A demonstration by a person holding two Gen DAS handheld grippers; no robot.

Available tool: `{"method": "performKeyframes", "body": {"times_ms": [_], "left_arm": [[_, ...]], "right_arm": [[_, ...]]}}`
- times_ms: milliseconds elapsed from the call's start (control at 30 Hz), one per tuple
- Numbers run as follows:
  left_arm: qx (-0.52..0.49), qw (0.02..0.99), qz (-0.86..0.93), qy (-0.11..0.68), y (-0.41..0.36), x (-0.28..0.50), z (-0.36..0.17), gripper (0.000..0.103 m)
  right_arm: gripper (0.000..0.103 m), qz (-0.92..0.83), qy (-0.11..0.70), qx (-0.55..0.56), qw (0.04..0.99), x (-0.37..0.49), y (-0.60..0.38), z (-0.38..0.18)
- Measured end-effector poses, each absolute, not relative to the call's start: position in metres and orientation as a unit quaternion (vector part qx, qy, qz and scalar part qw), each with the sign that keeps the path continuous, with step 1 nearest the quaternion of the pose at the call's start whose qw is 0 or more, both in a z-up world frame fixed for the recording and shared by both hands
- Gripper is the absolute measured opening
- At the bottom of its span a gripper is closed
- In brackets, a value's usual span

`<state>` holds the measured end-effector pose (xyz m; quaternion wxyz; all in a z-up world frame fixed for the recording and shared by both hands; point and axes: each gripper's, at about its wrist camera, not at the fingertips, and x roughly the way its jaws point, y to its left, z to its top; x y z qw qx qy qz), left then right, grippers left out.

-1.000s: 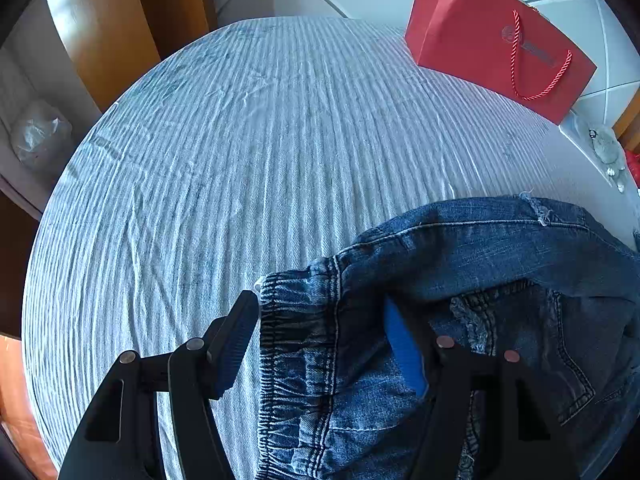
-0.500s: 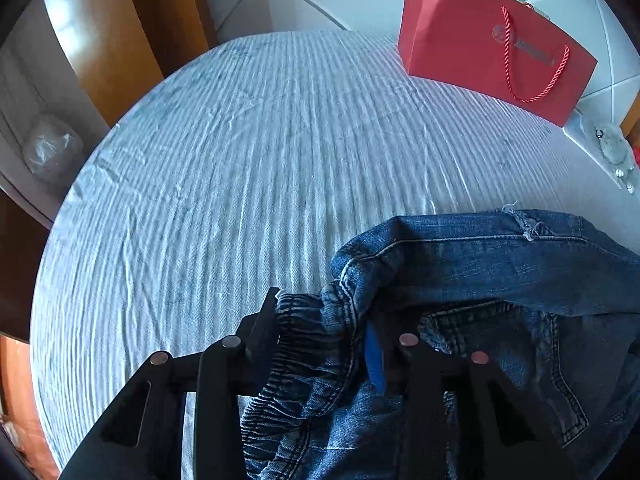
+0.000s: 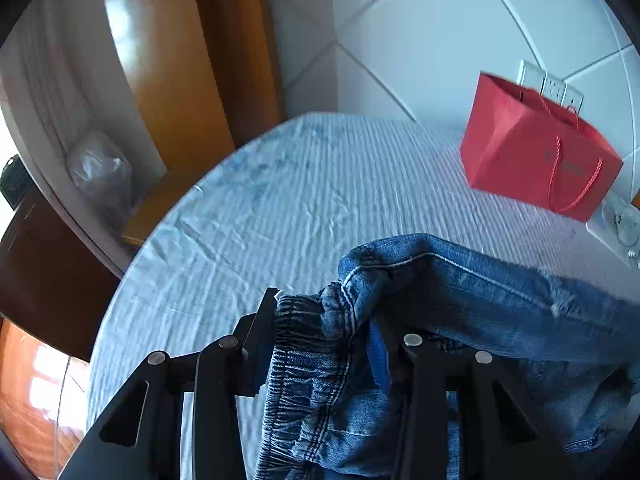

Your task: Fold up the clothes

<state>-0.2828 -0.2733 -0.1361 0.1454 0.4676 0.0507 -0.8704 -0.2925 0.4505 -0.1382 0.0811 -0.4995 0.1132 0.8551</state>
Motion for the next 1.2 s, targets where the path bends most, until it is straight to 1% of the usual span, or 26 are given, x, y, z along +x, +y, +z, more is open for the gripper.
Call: {"method": "performKeyframes", "body": {"times_ms": [33,67,133,200,300,367,567,833,1000,1033,1100,1133,1167,1200], "left_arm": [[0.480,0.142,-0.864,0.053,-0.272,-0.290,-0.146,0.041],[0.489,0.145,-0.858,0.055,-0.271,-0.294,-0.152,0.041],[0.489,0.143,-0.858,0.067,-0.272,-0.293,-0.152,0.041],[0.480,0.134,-0.864,0.077,-0.275,-0.286,-0.144,0.043],[0.479,0.125,-0.866,0.070,-0.277,-0.275,-0.134,0.046],[0.480,0.119,-0.867,0.066,-0.277,-0.269,-0.131,0.047],[0.501,0.111,-0.857,0.050,-0.274,-0.267,-0.141,0.047],[0.530,0.107,-0.840,0.031,-0.275,-0.279,-0.169,0.048],[0.541,0.113,-0.833,0.035,-0.276,-0.296,-0.186,0.048],[0.542,0.114,-0.832,0.037,-0.275,-0.299,-0.188,0.047],[0.540,0.125,-0.832,0.033,-0.272,-0.302,-0.190,0.037],[0.535,0.130,-0.834,0.029,-0.270,-0.302,-0.189,0.027],[0.529,0.135,-0.838,0.028,-0.268,-0.302,-0.186,0.016],[0.519,0.139,-0.843,0.031,-0.267,-0.300,-0.180,0.012]], "right_arm": [[0.056,0.847,0.116,-0.512,0.087,-0.293,0.454,-0.154],[0.059,0.839,0.123,-0.523,0.093,-0.292,0.460,-0.167],[0.059,0.832,0.136,-0.529,0.102,-0.284,0.467,-0.176],[0.060,0.841,0.126,-0.516,0.101,-0.273,0.472,-0.166],[0.070,0.856,0.093,-0.499,0.099,-0.264,0.477,-0.144],[0.070,0.855,0.085,-0.506,0.081,-0.269,0.478,-0.141],[0.070,0.843,0.061,-0.531,0.056,-0.296,0.470,-0.155],[0.070,0.835,0.004,-0.550,0.025,-0.335,0.448,-0.169],[0.071,0.824,-0.002,-0.566,0.012,-0.353,0.446,-0.179],[0.071,0.821,-0.003,-0.571,0.009,-0.355,0.446,-0.182],[0.071,0.814,-0.006,-0.581,0.004,-0.360,0.445,-0.188],[0.059,0.810,-0.007,-0.586,0.002,-0.362,0.445,-0.191],[0.040,0.806,-0.009,-0.591,-0.001,-0.364,0.444,-0.194],[0.013,0.806,-0.011,-0.592,-0.002,-0.364,0.443,-0.195]]}}
